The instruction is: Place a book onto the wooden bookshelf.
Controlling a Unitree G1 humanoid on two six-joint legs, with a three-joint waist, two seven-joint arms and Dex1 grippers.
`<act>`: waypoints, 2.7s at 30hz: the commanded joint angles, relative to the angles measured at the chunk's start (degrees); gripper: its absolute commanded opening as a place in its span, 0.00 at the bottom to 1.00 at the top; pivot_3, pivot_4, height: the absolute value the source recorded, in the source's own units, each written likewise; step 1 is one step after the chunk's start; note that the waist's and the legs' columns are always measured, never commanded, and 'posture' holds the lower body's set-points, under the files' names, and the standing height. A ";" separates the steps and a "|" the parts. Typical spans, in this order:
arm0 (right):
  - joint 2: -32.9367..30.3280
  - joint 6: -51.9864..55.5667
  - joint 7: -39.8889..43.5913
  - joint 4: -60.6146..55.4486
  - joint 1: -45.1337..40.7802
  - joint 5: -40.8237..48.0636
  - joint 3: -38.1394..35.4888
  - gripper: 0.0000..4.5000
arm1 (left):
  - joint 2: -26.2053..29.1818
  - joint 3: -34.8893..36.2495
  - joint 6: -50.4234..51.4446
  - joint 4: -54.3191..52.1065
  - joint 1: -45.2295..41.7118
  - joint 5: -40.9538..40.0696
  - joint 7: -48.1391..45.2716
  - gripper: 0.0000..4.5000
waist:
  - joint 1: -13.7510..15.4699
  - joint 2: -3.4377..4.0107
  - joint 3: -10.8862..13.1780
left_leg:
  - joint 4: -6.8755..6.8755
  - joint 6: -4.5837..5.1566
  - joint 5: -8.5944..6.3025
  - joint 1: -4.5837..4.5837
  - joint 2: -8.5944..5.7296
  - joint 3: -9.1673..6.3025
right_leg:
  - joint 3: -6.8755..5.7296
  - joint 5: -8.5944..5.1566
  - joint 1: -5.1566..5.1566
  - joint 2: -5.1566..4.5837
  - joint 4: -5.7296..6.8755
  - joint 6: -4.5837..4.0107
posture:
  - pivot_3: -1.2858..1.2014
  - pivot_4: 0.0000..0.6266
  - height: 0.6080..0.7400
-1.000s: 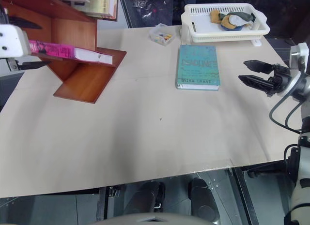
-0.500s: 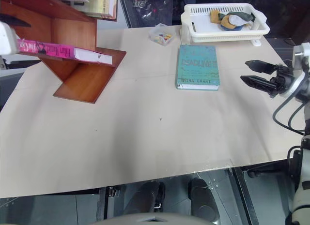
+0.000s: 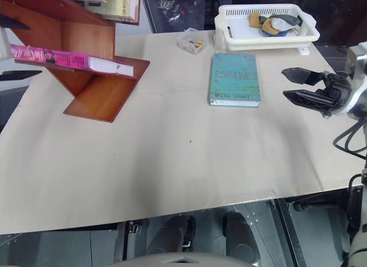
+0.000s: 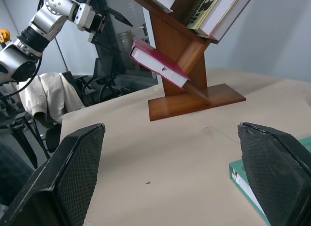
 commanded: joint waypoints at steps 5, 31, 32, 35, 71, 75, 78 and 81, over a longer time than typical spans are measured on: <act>-3.02 0.88 3.69 -0.80 0.36 1.95 0.04 1.00 | 4.94 7.78 3.06 -2.39 2.01 -5.15 -2.28 0.97 | -0.04 0.01 0.01 | 0.00 0.01 0.00 -0.01 0.01 0.02 | 0.02 0.00 -0.01 0.00 -0.01 0.00 | 0.52 0.24 1.00; -2.73 -1.35 3.69 -0.31 2.28 0.85 0.00 1.00 | -13.49 10.94 21.88 -16.27 -5.42 -32.40 3.26 0.97 | 0.12 -0.02 0.02 | 0.10 -0.01 0.01 0.01 0.03 0.00 | -0.03 0.00 0.03 0.01 0.05 0.01 | 0.52 0.24 1.00; -2.70 -1.34 3.69 -0.35 2.34 0.81 -0.02 1.00 | -14.80 11.22 22.97 -17.64 -4.51 -33.02 4.30 0.97 | 0.11 -0.02 0.02 | 0.14 -0.01 0.01 -0.01 0.03 0.00 | -0.03 0.00 0.02 0.01 0.06 0.01 | 0.52 0.24 1.00; -2.74 -1.25 3.69 -0.58 2.62 0.55 0.03 1.00 | -19.74 13.64 28.52 -21.65 -3.01 -38.92 9.08 0.97 | 0.03 -0.03 0.03 | 0.12 -0.03 0.02 0.00 0.03 0.00 | 0.02 0.00 0.01 0.00 0.04 0.00 | 0.52 0.24 1.00; -3.21 0.90 2.36 -4.04 5.26 -1.44 -3.11 1.00 | -64.49 7.54 25.31 -27.65 13.93 -26.69 58.33 0.97 | 1.77 0.05 -0.06 | 0.11 -0.27 0.14 0.05 -0.05 -0.06 | 0.01 0.03 0.12 -0.32 -0.05 -0.01 | 0.52 0.24 1.00; -3.23 1.01 2.22 -4.32 5.25 -1.52 -3.23 1.00 | -64.76 8.31 22.26 -25.50 13.16 -24.08 60.31 0.97 | 1.80 0.05 -0.06 | 0.11 -0.26 0.14 0.05 -0.05 -0.06 | 0.01 0.03 0.12 -0.33 -0.05 -0.01 | 0.52 0.24 1.00; -3.23 0.97 2.16 -4.56 5.48 -1.60 -3.44 1.00 | -64.71 8.20 20.98 -24.33 13.20 -22.91 60.39 0.97 | 1.66 0.06 -0.06 | 0.11 -0.27 0.14 0.05 -0.05 -0.05 | 0.01 0.03 0.12 -0.33 -0.04 -0.01 | 0.52 0.24 1.00; -3.22 1.01 2.01 -4.88 5.81 -1.64 -3.65 1.00 | -65.47 7.88 20.98 -24.25 12.89 -23.16 60.29 0.97 | 1.52 0.06 -0.06 | 0.09 -0.26 0.14 0.09 -0.02 -0.05 | 0.03 0.03 0.12 -0.30 -0.02 -0.01 | 0.52 0.24 1.00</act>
